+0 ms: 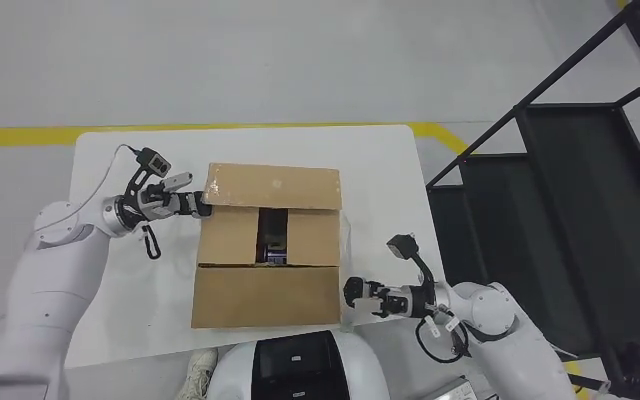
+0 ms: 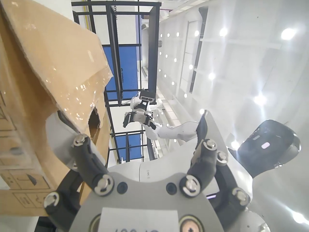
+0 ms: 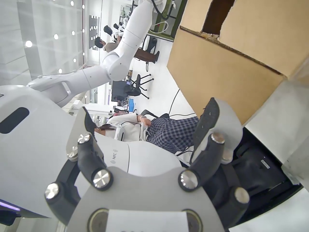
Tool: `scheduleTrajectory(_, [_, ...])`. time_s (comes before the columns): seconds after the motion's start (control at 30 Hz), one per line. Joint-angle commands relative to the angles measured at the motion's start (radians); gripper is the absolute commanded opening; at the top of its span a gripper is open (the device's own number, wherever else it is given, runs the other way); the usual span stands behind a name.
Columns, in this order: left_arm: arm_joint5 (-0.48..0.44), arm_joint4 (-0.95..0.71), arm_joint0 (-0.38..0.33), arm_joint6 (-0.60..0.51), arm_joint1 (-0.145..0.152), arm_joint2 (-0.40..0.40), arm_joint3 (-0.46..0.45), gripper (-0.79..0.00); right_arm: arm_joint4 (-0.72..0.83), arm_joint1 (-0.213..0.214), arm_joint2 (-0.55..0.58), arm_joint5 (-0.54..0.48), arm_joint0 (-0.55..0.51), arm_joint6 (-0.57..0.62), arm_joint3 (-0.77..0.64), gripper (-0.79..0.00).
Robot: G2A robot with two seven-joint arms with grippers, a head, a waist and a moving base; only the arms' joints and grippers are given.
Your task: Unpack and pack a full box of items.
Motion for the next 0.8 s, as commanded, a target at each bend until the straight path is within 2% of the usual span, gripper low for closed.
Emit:
scheduleTrajectory(0.0, [0.014, -0.051, -0.020, -0.026, -0.008, 0.004, 0.012, 0.000, 0.008, 0.002, 0.008, -0.003, -0.001, 0.002, 0.005, 0.000])
scheduleTrajectory(0.3, [0.040, -0.057, -0.155, -0.007, -0.039, 0.051, 0.057, 0.000, 0.031, 0.009, 0.022, -0.008, 0.006, -0.013, 0.022, 0.000])
scheduleTrajectory(0.53, [0.042, -0.038, -0.298, 0.065, -0.084, 0.122, 0.182, 0.000, 0.040, 0.014, 0.036, -0.013, 0.002, -0.033, 0.038, 0.000])
scheduleTrajectory(0.77, [-0.009, 0.085, -0.414, 0.181, -0.125, 0.198, 0.339, 0.000, 0.042, 0.017, 0.046, 0.000, 0.010, -0.061, 0.061, 0.000])
